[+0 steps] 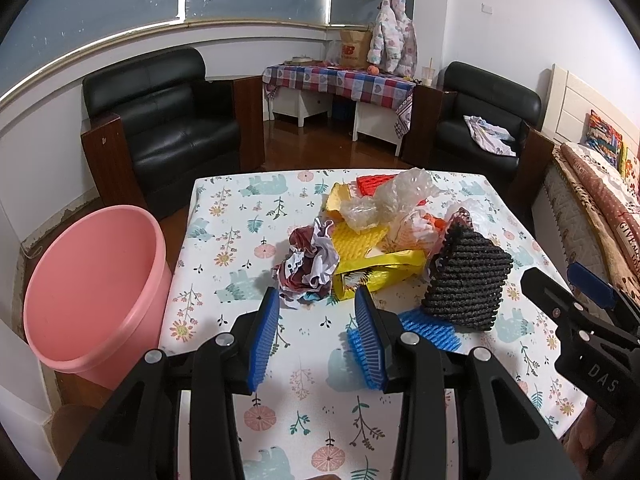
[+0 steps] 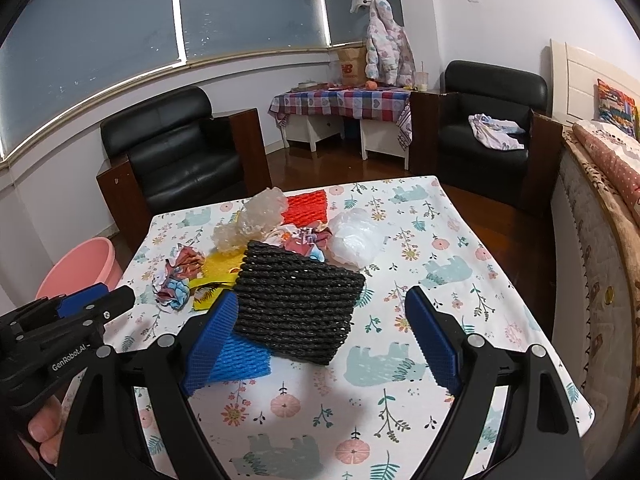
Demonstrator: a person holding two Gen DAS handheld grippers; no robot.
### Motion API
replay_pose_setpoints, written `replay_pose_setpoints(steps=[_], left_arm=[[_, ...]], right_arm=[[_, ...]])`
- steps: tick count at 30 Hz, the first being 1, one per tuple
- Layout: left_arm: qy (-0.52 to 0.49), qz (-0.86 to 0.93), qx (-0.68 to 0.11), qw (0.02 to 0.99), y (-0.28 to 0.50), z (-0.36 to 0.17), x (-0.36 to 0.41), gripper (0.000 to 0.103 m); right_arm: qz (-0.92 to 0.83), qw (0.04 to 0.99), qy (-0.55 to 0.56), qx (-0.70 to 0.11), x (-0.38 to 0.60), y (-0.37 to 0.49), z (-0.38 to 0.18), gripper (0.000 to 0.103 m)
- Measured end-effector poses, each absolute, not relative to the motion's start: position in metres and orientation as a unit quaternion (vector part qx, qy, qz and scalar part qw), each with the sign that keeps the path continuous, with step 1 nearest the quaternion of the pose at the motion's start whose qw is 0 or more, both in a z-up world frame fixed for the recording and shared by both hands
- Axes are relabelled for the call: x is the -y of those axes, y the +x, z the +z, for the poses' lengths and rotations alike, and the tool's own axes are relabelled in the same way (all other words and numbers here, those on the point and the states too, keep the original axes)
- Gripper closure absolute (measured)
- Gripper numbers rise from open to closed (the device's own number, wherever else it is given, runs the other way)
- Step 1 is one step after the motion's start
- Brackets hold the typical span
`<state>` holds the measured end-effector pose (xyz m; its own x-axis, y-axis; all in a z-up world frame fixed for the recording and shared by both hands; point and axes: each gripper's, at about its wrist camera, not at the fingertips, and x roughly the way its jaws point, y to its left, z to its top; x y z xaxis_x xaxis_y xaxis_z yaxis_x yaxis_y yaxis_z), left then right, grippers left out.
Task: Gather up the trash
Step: 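Move both tools over the trash pile on the table, then grasp the black mesh pad with the right tool while the left tool grasps crumpled patterned paper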
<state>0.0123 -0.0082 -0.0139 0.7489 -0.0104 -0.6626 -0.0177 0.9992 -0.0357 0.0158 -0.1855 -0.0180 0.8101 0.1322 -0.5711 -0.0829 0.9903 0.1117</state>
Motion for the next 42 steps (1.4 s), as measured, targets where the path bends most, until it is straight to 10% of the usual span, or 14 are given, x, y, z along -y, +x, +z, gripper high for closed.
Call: replay_pose_setpoints(steps=[32,42], left_arm=[[-0.042,-0.047,-0.394,0.917,0.066,-0.035,-0.001,0.065],[-0.049,-0.061,-0.392,0.917,0.077,-0.045,-0.008,0.094]], right_arm=[[0.059,0.937,0.072,-0.338,0.206,0.035,-0.04,0.017],[0.067,0.931,0.085,-0.35,0.21,0.041,-0.046,0.017]])
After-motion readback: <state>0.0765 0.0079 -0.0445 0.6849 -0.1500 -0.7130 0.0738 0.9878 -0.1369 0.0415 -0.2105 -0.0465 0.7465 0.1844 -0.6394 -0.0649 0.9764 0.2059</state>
